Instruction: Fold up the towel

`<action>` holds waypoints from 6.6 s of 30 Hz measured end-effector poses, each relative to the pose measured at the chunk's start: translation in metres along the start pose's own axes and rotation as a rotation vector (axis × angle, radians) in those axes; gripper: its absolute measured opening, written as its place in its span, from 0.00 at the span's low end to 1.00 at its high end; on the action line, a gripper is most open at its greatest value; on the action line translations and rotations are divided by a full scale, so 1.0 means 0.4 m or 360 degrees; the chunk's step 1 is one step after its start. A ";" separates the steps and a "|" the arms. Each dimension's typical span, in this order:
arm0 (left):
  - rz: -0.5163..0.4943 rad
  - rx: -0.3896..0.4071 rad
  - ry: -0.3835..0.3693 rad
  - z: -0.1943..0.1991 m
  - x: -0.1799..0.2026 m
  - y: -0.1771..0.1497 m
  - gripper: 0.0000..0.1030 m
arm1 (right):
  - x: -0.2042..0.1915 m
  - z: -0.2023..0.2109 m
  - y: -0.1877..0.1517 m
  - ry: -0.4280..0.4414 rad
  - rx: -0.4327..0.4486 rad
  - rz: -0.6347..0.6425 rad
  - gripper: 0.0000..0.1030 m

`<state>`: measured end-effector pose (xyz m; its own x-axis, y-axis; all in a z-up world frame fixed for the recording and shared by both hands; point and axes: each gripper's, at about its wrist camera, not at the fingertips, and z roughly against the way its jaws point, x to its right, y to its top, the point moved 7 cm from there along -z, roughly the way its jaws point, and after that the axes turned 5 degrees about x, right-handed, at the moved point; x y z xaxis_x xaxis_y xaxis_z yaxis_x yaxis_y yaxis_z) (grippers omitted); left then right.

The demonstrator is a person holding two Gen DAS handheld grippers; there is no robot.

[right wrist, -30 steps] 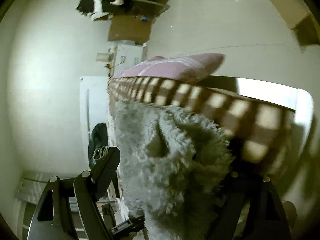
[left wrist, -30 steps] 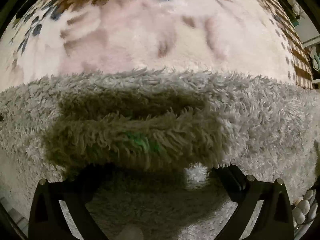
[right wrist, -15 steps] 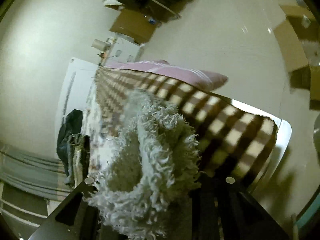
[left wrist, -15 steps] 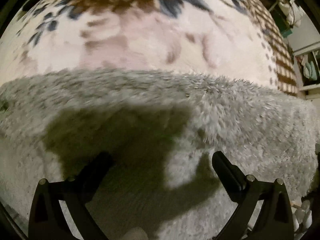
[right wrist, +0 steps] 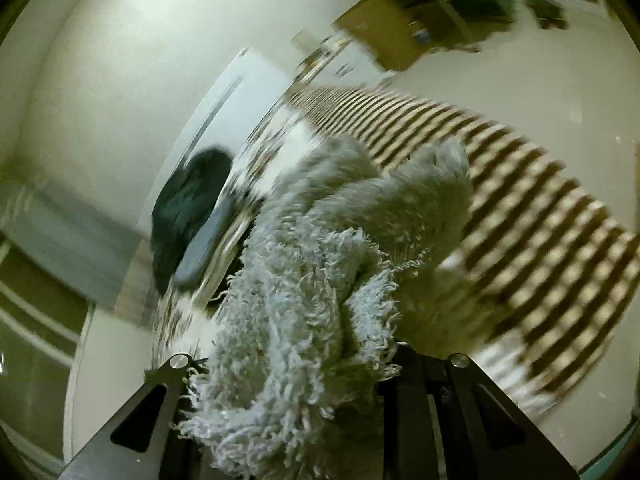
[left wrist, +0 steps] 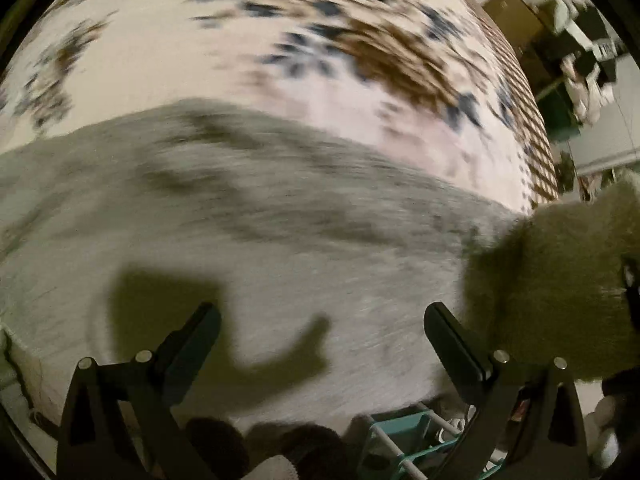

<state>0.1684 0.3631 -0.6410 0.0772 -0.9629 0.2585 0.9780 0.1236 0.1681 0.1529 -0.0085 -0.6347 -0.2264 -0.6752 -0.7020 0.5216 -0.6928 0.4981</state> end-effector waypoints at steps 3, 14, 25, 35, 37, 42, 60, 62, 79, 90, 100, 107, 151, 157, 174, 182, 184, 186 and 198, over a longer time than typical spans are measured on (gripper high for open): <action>0.0088 0.0014 0.0052 0.062 -0.155 -0.018 1.00 | -0.131 -0.081 -0.133 0.0044 -0.0137 0.0115 0.22; 0.0373 0.0017 0.0199 0.093 -0.504 -0.064 1.00 | -0.320 -0.363 -0.707 -0.0197 -0.0652 0.0743 0.23; 0.0241 0.0117 0.0093 0.102 -0.325 0.011 1.00 | -0.349 -0.242 -0.698 0.0066 -0.0979 0.0416 0.79; 0.0013 0.0023 0.0264 -0.125 -0.137 0.109 0.88 | 0.056 -0.147 -0.327 -0.0501 -0.0743 0.0050 0.79; 0.0077 0.0019 0.0335 -0.151 -0.179 0.114 0.88 | 0.083 -0.181 -0.302 -0.0490 -0.0769 0.0065 0.79; 0.0266 0.0000 0.0285 -0.164 -0.260 0.110 0.90 | 0.084 -0.317 -0.310 -0.0464 -0.0924 0.0171 0.79; 0.0950 0.0564 -0.0002 0.209 -0.670 -0.165 0.90 | -0.027 -0.157 -0.396 -0.0377 -0.0952 0.0166 0.89; 0.1127 0.0623 0.0049 0.201 -0.777 -0.200 0.90 | -0.047 -0.164 -0.433 -0.0381 -0.1009 0.0179 0.89; 0.1281 0.0873 0.0110 0.155 -0.950 -0.130 0.15 | -0.215 -0.329 -0.569 -0.0375 -0.1158 0.0368 0.89; 0.1167 0.0967 0.0262 0.311 -0.865 -0.178 0.10 | -0.220 -0.329 -0.600 -0.0332 -0.1173 0.0348 0.89; 0.0820 0.1224 0.0105 0.488 -0.623 -0.060 0.07 | -0.194 -0.287 -0.547 -0.0276 -0.1109 0.0313 0.89; 0.0339 0.1231 -0.0182 0.513 -0.190 0.010 0.07 | -0.124 -0.211 -0.456 -0.0280 -0.0997 0.0165 0.89; 0.0239 0.0392 0.0091 0.109 -0.210 -0.010 0.86 | 0.102 -0.073 -0.355 -0.0182 -0.0913 -0.0299 0.06; 0.0196 0.0368 0.0078 0.080 -0.181 0.003 0.86 | 0.229 0.011 -0.355 -0.0461 -0.0962 -0.0352 0.06; 0.0038 0.0349 0.0055 0.070 -0.117 -0.002 0.86 | -0.024 -0.247 -0.264 -0.0150 -0.1057 -0.0059 0.63; 0.0036 0.0369 0.0035 0.091 -0.130 0.032 0.86 | 0.069 -0.273 -0.073 -0.0348 -0.0666 -0.0174 0.16; 0.0043 0.0368 0.0041 0.079 -0.136 0.045 0.86 | 0.131 -0.308 -0.068 -0.0372 -0.0710 -0.0296 0.18; 0.0037 0.0351 0.0054 0.061 -0.141 0.056 0.86 | 0.189 -0.341 -0.089 -0.0342 -0.0851 -0.0468 0.24; -0.0028 0.0313 0.0084 0.018 -0.128 0.086 0.86 | 0.253 -0.129 -0.249 -0.0307 -0.1010 -0.0496 0.65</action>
<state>0.1966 0.4184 -0.6417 0.0754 -0.9759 0.2047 0.9230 0.1460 0.3559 0.1204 0.0051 -0.7817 -0.5524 -0.5441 -0.6315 0.7721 -0.6195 -0.1417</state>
